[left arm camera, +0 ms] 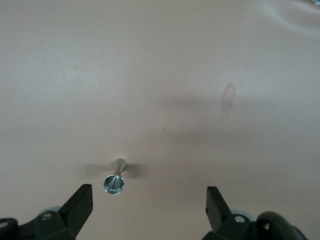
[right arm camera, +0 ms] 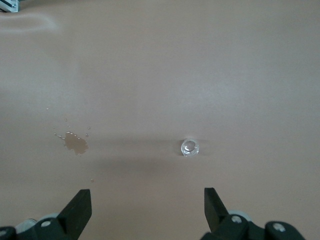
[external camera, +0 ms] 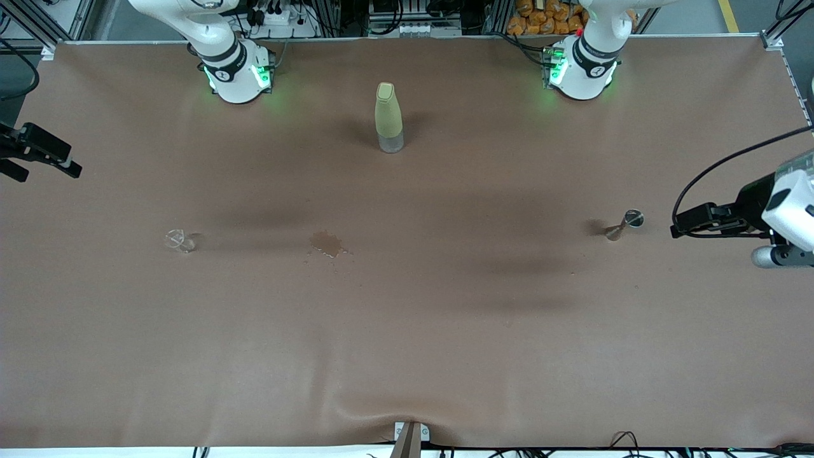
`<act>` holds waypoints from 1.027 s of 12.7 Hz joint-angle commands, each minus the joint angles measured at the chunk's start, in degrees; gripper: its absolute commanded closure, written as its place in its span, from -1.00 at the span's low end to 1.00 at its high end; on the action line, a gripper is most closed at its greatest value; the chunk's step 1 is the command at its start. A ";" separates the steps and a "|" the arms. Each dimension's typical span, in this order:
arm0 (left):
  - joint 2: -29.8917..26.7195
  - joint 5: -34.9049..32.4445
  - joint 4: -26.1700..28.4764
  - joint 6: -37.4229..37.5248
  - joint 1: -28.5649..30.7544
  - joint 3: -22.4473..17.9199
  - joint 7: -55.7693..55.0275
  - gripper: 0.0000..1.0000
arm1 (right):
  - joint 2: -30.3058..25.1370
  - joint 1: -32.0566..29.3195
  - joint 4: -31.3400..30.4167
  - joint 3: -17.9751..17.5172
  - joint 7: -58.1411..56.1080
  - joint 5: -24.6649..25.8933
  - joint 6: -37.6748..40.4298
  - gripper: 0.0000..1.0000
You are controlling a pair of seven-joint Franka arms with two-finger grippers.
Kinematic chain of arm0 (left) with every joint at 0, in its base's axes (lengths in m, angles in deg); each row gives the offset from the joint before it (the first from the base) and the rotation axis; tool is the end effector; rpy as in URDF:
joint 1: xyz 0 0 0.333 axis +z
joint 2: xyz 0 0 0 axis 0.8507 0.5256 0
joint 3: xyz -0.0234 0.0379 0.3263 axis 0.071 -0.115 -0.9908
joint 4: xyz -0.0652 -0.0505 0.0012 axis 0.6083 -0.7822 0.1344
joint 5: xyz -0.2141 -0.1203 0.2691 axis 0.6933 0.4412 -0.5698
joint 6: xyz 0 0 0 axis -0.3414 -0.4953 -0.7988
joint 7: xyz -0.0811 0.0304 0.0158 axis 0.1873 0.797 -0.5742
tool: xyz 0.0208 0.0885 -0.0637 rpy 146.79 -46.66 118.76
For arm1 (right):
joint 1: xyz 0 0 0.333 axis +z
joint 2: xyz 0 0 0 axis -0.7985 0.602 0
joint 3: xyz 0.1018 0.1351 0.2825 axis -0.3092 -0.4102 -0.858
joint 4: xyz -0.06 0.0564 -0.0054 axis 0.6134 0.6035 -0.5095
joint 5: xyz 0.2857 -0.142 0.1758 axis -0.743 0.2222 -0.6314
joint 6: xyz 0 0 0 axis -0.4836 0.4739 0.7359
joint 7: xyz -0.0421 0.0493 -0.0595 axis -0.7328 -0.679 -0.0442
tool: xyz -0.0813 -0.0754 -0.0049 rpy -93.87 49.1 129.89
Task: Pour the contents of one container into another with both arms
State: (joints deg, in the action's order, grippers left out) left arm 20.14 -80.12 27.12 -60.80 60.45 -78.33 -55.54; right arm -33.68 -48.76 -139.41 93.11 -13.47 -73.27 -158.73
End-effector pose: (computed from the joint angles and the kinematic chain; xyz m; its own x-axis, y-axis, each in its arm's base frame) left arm 0.6017 -0.0393 0.5797 0.9986 0.0508 0.0165 0.0485 -0.9913 0.1223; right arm 0.5145 -0.0471 0.6473 0.9964 0.0050 0.0841 0.0137 -0.9946 -0.1030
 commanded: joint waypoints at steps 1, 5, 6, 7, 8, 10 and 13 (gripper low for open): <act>-7.26 -2.11 9.24 -5.81 -4.61 -2.31 -5.45 -1.00 | -0.75 0.25 -0.62 0.78 0.36 -0.73 -0.03 -1.00; -9.65 -6.25 13.05 -8.56 -5.33 -1.97 -8.36 -1.00 | -0.75 0.25 -0.71 0.87 -0.16 0.49 0.14 -1.00; -9.39 -6.25 12.52 -8.55 -5.07 -1.97 -7.50 -1.00 | -0.66 0.34 -0.71 0.87 -1.64 2.32 0.14 -1.00; -9.12 -6.34 12.43 -8.55 -5.06 -2.14 -7.58 -1.00 | -0.57 0.34 -0.71 0.78 -2.18 4.52 0.14 -1.00; -9.04 -6.34 12.43 -8.47 -4.89 -2.23 -7.06 -1.00 | -0.31 0.17 -0.80 0.87 -2.19 5.06 0.23 -1.00; -9.73 -5.82 12.34 -8.47 -4.54 -2.06 -6.27 -1.00 | -0.04 -0.10 -0.80 0.87 -2.01 6.81 2.76 -1.00; -11.14 -5.81 12.34 -8.20 -4.80 -2.14 -3.37 -1.00 | 0.40 -0.27 -0.80 0.78 -2.10 7.26 3.92 -1.00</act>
State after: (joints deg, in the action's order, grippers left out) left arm 11.62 -85.07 38.10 -68.52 55.80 -80.41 -60.79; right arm -33.23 -48.84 -139.99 93.92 -14.98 -67.14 -155.44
